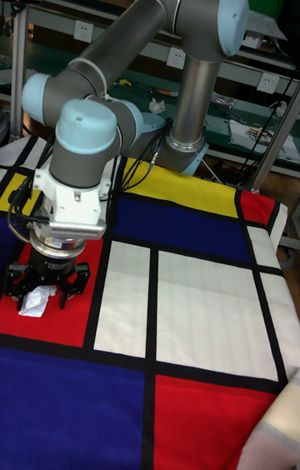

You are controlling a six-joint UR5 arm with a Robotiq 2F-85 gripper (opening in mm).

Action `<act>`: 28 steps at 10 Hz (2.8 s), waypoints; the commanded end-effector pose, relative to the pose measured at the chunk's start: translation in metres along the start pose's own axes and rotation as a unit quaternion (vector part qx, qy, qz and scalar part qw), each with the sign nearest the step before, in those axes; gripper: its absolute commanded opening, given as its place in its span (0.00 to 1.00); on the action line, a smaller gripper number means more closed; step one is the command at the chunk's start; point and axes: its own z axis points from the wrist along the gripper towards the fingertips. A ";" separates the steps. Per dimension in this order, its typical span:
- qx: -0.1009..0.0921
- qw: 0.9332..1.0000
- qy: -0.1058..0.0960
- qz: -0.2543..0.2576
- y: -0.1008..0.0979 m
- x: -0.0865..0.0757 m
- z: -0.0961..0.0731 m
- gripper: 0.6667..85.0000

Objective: Put the garbage in the trash can

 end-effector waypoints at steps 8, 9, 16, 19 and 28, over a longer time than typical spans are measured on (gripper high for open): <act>0.012 1.000 -0.017 0.001 -0.004 -0.001 0.007 0.81; 0.011 1.000 -0.020 0.001 -0.005 -0.001 0.006 0.81; 0.014 0.999 -0.046 0.011 -0.015 0.014 0.017 0.82; 0.024 0.998 -0.046 0.021 -0.015 0.013 0.017 0.82; 0.048 0.992 -0.033 0.112 -0.027 -0.002 -0.004 0.00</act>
